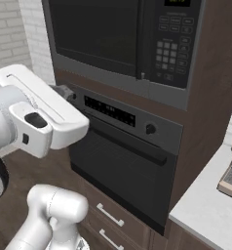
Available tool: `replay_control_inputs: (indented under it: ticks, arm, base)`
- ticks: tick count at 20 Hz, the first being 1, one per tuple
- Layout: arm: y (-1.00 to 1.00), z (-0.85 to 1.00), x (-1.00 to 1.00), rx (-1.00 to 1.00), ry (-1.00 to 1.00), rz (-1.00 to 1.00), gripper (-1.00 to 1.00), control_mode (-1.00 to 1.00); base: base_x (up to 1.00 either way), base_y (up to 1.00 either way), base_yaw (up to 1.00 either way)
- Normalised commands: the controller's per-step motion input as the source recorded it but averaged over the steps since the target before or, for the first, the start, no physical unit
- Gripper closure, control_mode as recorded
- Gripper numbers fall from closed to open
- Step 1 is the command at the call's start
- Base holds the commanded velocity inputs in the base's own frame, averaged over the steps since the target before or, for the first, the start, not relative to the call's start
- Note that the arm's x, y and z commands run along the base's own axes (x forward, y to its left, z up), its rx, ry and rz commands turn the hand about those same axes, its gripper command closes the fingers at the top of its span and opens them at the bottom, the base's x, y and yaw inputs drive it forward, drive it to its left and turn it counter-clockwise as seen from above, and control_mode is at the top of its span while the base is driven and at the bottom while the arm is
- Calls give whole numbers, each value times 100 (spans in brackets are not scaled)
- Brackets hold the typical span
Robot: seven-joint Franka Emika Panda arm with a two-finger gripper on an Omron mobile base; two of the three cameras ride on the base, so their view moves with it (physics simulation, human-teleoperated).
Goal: Pick the broccoli from the sink and place it in the bowl. Then pick the bowl and place it in the microwave. Then close the microwave door and press the start button.
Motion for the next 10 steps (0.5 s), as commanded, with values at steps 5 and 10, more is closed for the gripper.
replay_control_inputs:
  ticks: [5, 10]
  arm:
    - [-9, 0, 59, -9, 2, 0, 100, -100]
    - [-25, 0, 50, -1, 5, 0, 100, -100]
  base:
    - [0, 0, 0]
    - [0, 0, 0]
